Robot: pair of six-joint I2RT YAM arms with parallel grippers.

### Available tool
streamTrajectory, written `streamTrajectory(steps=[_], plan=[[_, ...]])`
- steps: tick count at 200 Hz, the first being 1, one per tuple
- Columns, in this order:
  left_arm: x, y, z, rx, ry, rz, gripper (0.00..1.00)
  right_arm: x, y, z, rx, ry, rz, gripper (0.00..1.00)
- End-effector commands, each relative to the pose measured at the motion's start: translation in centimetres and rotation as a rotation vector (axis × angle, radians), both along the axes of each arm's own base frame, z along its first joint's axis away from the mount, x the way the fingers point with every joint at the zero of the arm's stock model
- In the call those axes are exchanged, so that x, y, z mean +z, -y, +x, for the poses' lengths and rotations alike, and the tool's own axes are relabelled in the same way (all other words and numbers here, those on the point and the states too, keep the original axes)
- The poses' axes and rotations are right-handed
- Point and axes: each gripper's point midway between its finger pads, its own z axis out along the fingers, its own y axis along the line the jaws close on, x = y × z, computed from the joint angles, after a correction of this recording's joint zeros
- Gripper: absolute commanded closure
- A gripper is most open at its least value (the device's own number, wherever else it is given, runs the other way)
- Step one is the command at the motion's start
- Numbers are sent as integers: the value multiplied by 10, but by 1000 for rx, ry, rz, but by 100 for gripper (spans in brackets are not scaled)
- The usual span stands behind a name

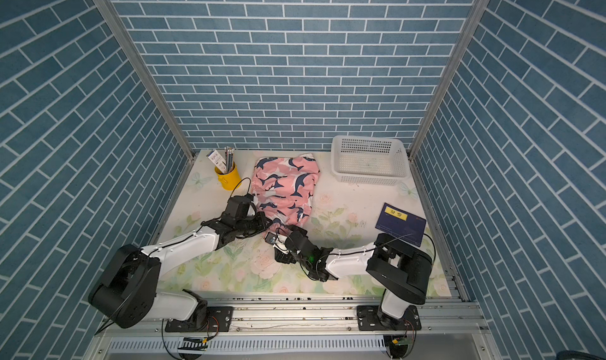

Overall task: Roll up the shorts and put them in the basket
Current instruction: Roll the shorts at the center of the board.

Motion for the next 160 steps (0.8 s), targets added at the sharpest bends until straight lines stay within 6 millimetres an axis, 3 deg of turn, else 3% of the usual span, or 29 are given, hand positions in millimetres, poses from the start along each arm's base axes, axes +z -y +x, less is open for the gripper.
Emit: streamTrajectory(steps=[1, 55, 79, 136, 155, 160], plan=[[15, 2, 4, 1, 26, -39, 100, 2, -12, 9, -8, 58, 8, 10], [20, 5, 3, -8, 26, -68, 100, -2, -20, 40, -126, 199, 5, 15], [20, 4, 2, -6, 26, -70, 100, -1, -15, 54, -190, 264, -10, 23], [8, -11, -5, 17, 8, -60, 100, -18, -9, 45, -102, 202, -134, 96], [3, -19, -7, 36, 5, -22, 100, -28, -13, 37, -44, 131, -212, 100], [2, -23, -7, 45, 3, -7, 90, -30, -13, 34, -30, 108, -225, 100]])
